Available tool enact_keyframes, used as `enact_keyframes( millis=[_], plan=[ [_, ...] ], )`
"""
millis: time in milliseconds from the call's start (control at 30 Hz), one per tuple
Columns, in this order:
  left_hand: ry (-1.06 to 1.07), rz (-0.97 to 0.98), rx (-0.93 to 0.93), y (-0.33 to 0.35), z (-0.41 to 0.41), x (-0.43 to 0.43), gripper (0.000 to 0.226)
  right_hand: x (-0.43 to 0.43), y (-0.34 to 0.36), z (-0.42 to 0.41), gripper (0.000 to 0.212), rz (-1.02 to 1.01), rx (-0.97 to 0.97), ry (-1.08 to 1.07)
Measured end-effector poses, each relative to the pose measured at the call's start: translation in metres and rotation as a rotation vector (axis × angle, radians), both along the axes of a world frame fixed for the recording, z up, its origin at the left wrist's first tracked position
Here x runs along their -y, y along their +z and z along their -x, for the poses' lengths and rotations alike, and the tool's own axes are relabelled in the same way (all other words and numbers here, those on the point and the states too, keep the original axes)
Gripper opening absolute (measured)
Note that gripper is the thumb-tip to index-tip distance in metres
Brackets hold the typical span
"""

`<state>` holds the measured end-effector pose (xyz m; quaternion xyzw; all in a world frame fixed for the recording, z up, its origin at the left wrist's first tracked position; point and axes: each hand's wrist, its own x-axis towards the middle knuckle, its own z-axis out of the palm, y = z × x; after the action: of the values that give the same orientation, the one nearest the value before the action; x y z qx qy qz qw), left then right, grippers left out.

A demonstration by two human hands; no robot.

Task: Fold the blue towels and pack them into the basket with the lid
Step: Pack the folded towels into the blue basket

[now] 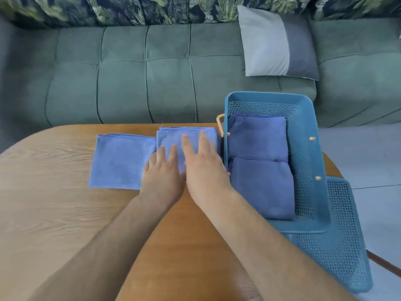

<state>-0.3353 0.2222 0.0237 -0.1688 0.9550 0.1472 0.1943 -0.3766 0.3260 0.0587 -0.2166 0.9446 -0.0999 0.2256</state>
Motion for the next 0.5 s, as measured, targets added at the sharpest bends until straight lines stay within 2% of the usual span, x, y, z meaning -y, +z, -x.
enact_keyframes(
  millis=[100,200,367,500],
  plan=[
    [0.085,-0.074,0.076,-0.02,0.002,0.006,0.075,0.022,-0.034,0.01,0.075,-0.188,0.163,-0.128],
    [0.19,-0.142,0.102,-0.028,0.003,0.008,0.073,0.027,-0.055,0.016,0.072,-0.292,0.216,-0.242],
    [0.233,-0.171,0.073,-0.03,0.005,0.017,0.064,0.025,-0.057,0.018,0.071,-0.24,0.238,-0.326],
    [0.305,-0.289,-0.09,-0.024,0.007,0.026,0.044,0.028,-0.052,0.013,0.064,-0.247,0.158,-0.357]
  ],
)
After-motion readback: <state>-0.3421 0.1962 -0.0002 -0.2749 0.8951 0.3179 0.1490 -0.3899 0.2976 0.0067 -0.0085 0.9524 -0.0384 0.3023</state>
